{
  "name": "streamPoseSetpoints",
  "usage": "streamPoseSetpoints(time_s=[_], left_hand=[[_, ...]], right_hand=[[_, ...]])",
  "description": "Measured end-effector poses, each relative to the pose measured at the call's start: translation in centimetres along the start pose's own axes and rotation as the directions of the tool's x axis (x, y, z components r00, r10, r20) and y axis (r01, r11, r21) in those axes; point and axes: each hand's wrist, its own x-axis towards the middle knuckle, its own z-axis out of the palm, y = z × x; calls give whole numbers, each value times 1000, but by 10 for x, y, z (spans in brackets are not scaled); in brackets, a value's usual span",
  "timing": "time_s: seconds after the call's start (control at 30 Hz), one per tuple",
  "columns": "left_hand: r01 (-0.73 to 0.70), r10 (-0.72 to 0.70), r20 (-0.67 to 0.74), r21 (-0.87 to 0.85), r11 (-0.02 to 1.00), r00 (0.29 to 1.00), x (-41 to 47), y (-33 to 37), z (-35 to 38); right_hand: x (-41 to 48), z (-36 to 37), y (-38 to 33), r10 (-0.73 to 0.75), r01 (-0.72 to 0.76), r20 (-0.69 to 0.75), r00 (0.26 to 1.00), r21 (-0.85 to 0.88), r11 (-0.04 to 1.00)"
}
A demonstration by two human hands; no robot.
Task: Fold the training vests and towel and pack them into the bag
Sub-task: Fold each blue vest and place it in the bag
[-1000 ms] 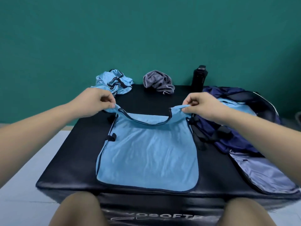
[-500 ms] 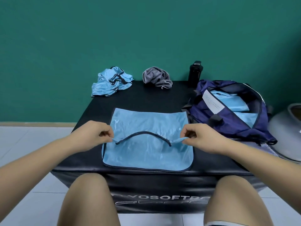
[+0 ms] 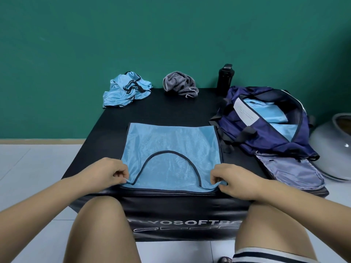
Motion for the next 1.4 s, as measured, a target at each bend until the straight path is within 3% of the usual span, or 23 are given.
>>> streamPoseSetpoints(time_s=[0.27,0.6,0.87,1.03,1.2,1.4], left_hand=[[36,-33,71,-45,998,997,-7,-6,11],[103,-128,-97,-226,969,987,7,0,10],[320,-462,-308,-414,852,832,71,-38,3],[356,-589,-333,-550,756,736,120,-55,-11],[342,-557,-281,-554,759,781,159,-69,-17],[392,-531,-216,-464,794,820,191,-86,-20]], right_hand=[[-3,13,6,-35,37,28,999,-46,998],[7,-3,11,-39,44,-140,989,32,999],[46,5,-26,27,-8,-293,956,68,998],[92,25,-95,-55,94,-341,938,99,991],[132,44,-155,-180,195,-356,917,7,981],[165,69,-195,-241,214,-358,902,-116,970]])
